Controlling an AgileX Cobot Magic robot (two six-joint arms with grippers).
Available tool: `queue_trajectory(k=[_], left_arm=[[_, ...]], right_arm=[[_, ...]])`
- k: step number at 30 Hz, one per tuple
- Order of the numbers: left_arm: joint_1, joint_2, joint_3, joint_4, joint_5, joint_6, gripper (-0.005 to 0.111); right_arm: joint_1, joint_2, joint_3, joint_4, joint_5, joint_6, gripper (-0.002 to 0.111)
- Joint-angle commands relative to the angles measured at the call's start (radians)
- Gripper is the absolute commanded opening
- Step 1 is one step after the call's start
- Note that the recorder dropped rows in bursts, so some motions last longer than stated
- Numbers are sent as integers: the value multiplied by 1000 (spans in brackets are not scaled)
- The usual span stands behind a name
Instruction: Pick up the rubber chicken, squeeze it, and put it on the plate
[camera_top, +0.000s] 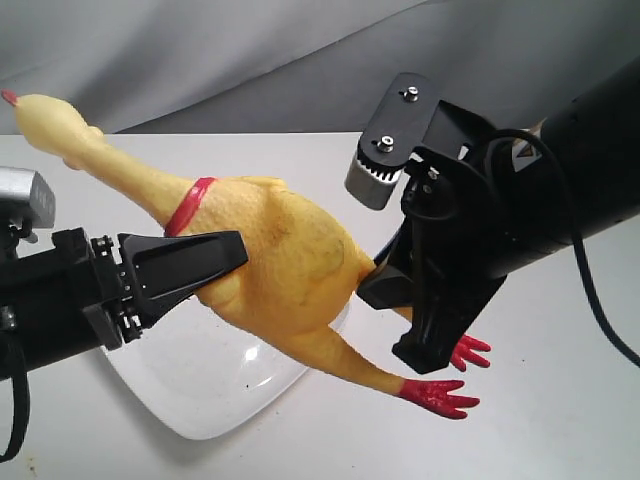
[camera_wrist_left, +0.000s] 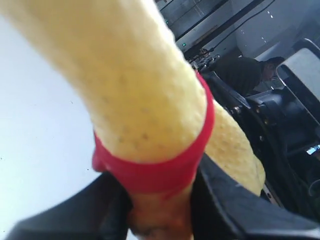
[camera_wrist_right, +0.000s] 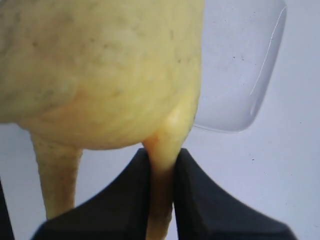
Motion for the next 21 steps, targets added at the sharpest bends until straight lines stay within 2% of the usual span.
queue_trajectory(k=[1, 4, 8, 10, 17, 19, 21], left_arm=[[0, 3, 0, 3, 1, 35, 6], [0, 3, 0, -21, -90, 41, 27], [0, 3, 0, -69, -155, 10, 75], [0, 3, 0, -79, -155, -25, 84], [0, 3, 0, -73, -153, -28, 76], [0, 3, 0, -73, -140, -28, 68], [0, 3, 0, -63, -113, -28, 55]], right_arm=[[3, -11, -4, 10, -11, 0, 0], [3, -11, -4, 10, -7, 0, 0], [3, -11, -4, 10, -7, 0, 0], [3, -11, -4, 10, -7, 0, 0], [3, -11, -4, 10, -7, 0, 0], [3, -11, -4, 10, -7, 0, 0], [3, -11, -4, 10, -5, 0, 0]])
